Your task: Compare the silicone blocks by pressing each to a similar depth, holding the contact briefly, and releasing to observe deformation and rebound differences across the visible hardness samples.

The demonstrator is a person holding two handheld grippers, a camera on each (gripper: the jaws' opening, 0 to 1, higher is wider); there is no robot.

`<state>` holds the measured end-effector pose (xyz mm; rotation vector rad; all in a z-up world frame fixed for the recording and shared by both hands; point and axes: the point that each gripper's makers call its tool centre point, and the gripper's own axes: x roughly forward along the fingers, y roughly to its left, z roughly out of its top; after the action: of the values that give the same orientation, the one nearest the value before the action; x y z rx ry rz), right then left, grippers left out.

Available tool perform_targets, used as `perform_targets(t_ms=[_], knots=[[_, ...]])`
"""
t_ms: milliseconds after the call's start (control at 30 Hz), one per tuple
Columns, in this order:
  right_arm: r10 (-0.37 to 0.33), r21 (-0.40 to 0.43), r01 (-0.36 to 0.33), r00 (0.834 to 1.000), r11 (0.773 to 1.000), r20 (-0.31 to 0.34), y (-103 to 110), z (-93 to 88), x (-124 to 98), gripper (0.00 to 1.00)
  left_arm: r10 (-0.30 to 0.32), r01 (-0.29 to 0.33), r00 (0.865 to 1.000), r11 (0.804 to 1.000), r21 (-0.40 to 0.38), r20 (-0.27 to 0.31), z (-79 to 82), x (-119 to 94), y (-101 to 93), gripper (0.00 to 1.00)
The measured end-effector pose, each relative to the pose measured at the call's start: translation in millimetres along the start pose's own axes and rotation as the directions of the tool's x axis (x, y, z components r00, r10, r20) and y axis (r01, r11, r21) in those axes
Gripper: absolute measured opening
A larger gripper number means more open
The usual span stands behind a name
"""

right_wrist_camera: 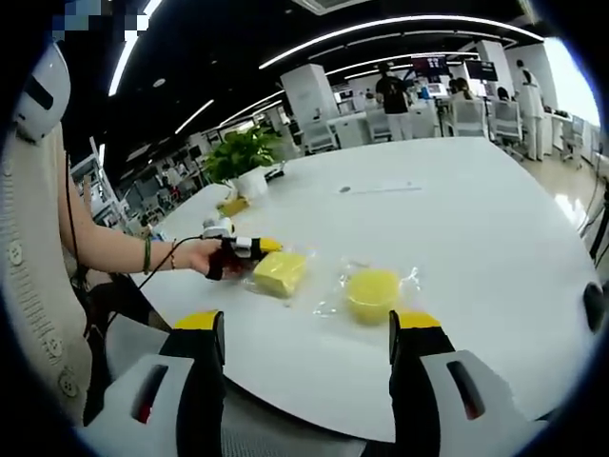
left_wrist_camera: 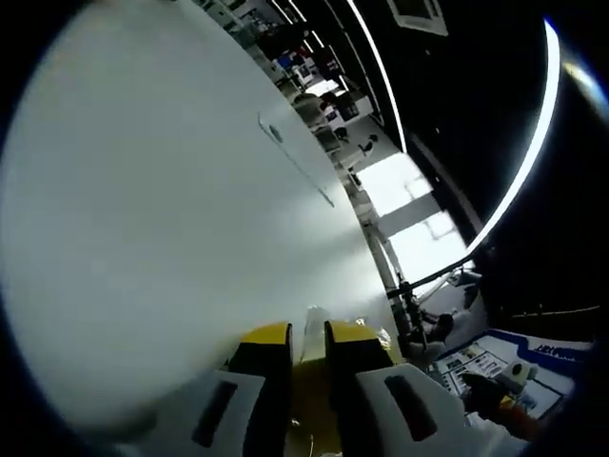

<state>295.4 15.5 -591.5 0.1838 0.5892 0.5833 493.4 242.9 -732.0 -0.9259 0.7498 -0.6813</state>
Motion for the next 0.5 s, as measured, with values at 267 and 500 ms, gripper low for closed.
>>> perform_targets(t_ms=[267,500], knots=[[0.01,-0.001,-0.01,1.0,1.0,0.0,2,0.5,3,0.64,-0.011,0.015,0.999,0.994,0.107,-0.041,-4.9,-5,-8.6,0.0],[0.024,-0.005,-0.024,1.0,1.0,0.004,5,-0.2,2,0.64,0.002,0.003,1.0,0.99,0.144,-0.029,0.1,-11,-24.6,0.0]])
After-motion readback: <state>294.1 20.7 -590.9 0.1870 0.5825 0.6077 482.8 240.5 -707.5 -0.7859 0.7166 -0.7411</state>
